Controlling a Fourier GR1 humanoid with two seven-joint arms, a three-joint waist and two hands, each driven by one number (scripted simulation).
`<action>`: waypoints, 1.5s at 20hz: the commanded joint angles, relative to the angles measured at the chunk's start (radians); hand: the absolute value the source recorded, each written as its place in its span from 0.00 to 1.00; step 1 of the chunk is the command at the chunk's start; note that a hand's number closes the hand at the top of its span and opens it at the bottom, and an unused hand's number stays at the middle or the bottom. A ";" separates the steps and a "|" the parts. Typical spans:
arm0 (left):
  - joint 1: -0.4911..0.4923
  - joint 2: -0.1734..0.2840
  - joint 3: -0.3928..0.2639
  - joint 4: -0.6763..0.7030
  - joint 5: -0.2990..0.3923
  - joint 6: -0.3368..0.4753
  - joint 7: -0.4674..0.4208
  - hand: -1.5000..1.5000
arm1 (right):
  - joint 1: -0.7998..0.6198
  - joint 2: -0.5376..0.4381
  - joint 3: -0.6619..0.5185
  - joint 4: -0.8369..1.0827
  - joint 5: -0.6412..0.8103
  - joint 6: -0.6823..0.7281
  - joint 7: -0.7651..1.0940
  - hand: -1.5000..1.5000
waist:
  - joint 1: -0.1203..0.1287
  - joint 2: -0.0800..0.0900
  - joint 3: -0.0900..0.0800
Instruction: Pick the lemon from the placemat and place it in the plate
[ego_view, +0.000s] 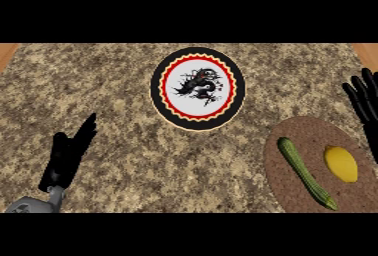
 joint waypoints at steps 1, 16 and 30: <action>-0.029 -0.031 0.026 0.034 0.000 -0.012 -0.001 0.50 | -0.071 -0.040 -0.011 0.126 -0.051 0.154 0.006 1.00 | -0.001 -0.033 0.012; -0.108 -0.082 0.100 0.044 0.056 -0.027 -0.100 0.50 | -0.061 -0.238 -0.057 0.680 0.243 0.641 -0.635 0.00 | 0.022 -0.018 0.019; -0.107 -0.066 0.140 0.070 0.045 -0.071 -0.113 0.50 | -0.201 -0.359 0.154 0.876 0.595 0.433 -0.869 0.00 | 0.028 -0.028 0.015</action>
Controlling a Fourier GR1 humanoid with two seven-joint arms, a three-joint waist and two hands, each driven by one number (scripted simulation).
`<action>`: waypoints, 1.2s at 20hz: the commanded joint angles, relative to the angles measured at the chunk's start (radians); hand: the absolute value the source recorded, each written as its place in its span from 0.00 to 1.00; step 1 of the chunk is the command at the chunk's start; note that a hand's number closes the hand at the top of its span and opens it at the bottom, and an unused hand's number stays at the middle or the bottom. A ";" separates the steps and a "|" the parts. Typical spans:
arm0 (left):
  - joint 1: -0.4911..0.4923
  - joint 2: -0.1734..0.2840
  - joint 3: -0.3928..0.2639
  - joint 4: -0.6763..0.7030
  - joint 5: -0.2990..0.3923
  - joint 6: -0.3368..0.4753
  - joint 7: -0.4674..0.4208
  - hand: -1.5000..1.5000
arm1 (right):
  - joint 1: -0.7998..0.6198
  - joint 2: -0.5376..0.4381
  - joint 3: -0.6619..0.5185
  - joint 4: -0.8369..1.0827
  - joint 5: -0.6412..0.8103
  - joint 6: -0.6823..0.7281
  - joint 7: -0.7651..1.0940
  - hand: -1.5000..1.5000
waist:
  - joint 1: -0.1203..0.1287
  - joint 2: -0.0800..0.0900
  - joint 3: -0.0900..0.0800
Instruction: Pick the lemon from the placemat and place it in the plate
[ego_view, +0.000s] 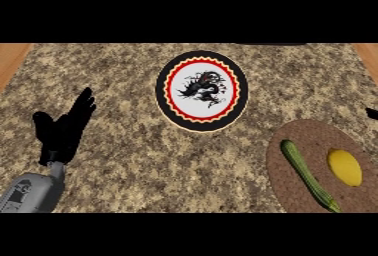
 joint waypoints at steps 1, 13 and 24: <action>-0.009 0.002 0.018 0.013 0.000 -0.018 -0.001 0.50 | -0.055 -0.024 0.076 0.012 0.081 0.117 -0.129 0.00 | -0.009 -0.005 -0.003; 0.071 -0.033 0.035 -0.046 -0.052 -0.015 0.008 0.50 | -0.160 0.001 0.192 0.188 0.359 -0.093 -0.159 0.00 | -0.013 -0.007 -0.003; 0.008 -0.051 0.118 0.016 -0.073 -0.076 0.005 0.50 | -0.208 0.062 0.234 0.110 0.482 -0.055 -0.016 0.00 | -0.023 -0.008 -0.004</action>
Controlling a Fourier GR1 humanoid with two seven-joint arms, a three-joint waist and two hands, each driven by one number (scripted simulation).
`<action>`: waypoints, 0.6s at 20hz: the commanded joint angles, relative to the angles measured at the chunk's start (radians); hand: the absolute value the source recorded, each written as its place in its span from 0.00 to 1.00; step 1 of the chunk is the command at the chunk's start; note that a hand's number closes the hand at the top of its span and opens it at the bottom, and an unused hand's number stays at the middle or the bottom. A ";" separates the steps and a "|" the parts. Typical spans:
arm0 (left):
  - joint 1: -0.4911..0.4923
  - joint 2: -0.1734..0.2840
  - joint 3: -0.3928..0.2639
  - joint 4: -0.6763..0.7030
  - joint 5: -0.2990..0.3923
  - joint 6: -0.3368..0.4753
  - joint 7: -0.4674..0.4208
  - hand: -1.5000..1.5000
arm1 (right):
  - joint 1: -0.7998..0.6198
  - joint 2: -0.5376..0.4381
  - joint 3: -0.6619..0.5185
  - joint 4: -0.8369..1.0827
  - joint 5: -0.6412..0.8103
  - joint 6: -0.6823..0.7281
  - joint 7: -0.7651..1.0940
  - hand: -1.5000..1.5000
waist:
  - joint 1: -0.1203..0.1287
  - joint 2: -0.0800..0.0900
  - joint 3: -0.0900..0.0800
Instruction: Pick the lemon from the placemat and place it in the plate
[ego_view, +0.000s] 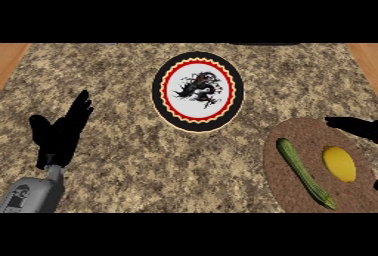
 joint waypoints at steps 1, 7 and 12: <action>-0.007 -0.005 0.030 -0.001 -0.012 -0.018 0.009 0.50 | 0.019 0.038 -0.003 0.052 0.048 0.023 -0.071 0.00 | -0.002 0.000 0.000; 0.003 -0.029 0.054 -0.017 -0.045 -0.051 0.026 0.50 | 0.008 0.124 -0.027 -0.036 0.122 0.019 0.075 0.00 | -0.005 -0.002 0.000; -0.025 -0.080 0.072 0.021 -0.085 -0.044 0.027 0.50 | 0.011 0.127 -0.064 -0.046 0.187 0.028 0.074 0.00 | -0.008 -0.001 0.000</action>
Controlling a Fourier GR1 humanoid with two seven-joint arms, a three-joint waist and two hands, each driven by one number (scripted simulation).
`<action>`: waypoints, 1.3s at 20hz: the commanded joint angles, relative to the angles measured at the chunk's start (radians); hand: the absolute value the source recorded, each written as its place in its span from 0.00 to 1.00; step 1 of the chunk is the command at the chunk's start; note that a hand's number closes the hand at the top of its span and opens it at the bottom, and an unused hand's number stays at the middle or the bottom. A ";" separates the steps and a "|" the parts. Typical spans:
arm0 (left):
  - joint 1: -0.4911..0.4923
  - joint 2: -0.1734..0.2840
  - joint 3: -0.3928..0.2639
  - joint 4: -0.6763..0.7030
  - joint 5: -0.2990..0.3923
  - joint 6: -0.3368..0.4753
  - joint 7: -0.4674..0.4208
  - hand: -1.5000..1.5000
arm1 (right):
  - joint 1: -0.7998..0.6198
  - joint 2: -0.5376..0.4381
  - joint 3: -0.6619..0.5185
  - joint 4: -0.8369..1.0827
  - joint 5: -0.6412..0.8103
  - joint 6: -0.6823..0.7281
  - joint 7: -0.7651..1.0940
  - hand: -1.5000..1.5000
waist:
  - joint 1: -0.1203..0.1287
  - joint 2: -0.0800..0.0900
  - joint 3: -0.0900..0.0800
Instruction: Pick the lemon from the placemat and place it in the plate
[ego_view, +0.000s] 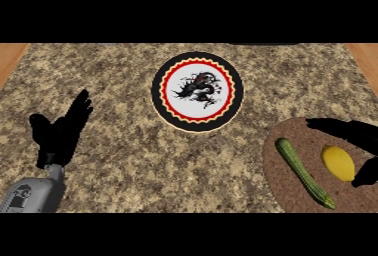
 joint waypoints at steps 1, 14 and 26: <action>0.054 -0.027 -0.003 -0.005 -0.032 -0.009 -0.042 0.50 | 0.078 -0.004 0.005 -0.030 0.066 -0.037 -0.030 0.00 | -0.003 -0.001 0.000; 0.011 -0.029 0.049 0.025 -0.025 -0.063 -0.030 0.50 | 0.035 0.063 0.029 0.057 0.148 -0.064 -0.172 1.00 | 0.000 0.001 0.000; -0.034 -0.033 0.043 0.014 -0.037 -0.064 0.023 0.50 | -0.066 0.460 -0.019 -0.168 0.123 -0.141 0.436 1.00 | 0.049 -0.005 -0.008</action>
